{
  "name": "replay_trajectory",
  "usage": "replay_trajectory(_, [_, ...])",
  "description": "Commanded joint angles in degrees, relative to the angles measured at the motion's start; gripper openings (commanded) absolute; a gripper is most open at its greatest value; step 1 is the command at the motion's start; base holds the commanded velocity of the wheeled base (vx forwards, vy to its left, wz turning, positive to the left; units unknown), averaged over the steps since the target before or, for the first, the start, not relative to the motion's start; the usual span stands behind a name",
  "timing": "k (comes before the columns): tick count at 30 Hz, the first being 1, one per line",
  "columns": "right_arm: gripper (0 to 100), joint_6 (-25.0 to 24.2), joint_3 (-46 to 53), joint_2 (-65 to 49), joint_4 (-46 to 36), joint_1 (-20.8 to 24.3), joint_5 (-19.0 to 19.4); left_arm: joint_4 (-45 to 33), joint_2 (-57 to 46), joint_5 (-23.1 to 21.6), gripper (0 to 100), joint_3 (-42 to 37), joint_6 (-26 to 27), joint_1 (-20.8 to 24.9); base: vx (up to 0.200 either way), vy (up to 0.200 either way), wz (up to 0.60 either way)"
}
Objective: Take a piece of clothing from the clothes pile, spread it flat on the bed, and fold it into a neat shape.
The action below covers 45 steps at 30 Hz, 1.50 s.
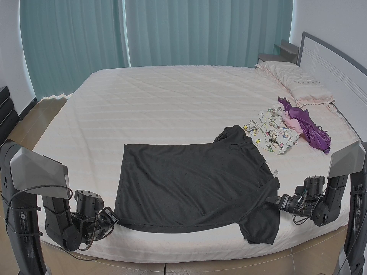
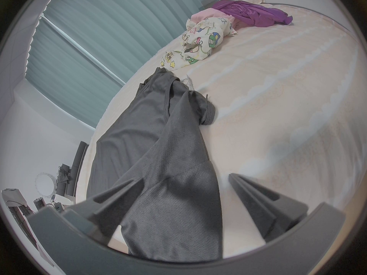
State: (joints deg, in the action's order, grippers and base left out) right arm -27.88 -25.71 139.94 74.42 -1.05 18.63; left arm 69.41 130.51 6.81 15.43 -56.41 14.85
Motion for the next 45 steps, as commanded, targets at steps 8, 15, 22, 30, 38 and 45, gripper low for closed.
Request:
replay_trajectory(8, [0, 0.11, -5.58, 1.83, -0.42, 0.17, -0.79, 0.02, 0.18, 0.04, 0, 0.04, -0.02, 0.01, 0.0, 0.0, 0.0])
replay_trajectory(15, [0, 0.02, -11.56, 3.59, -0.86, 0.7, -0.79, 0.02, 0.18, 0.13, 0, 0.04, -0.02, 0.01, 0.0, 0.0, 0.0])
replay_trajectory(22, [100, -0.16, -10.41, 4.2, 1.87, 0.61, -0.61, 0.02, 0.27, 0.22, 0, 0.04, 0.07, 0.01, 0.0, 0.0, 0.0])
replay_trajectory(30, [100, -0.68, -0.83, -3.0, 4.06, -2.03, -0.61, 0.02, 0.27, 0.22, 0, 0.04, 0.07, 0.01, 0.0, 0.0, 0.0])
replay_trajectory(38, [100, -8.33, 10.42, -5.02, 8.19, 1.49, -2.37, 0.02, 0.18, 0.13, 0, 0.04, -0.02, 0.01, 0.0, 0.0, 0.0])
replay_trajectory(45, [100, -10.79, 19.73, -0.28, 15.31, 5.09, -2.72, 0.02, 0.18, -0.05, 0, 0.04, -0.02, -0.26, 0.0, 0.0, 0.0])
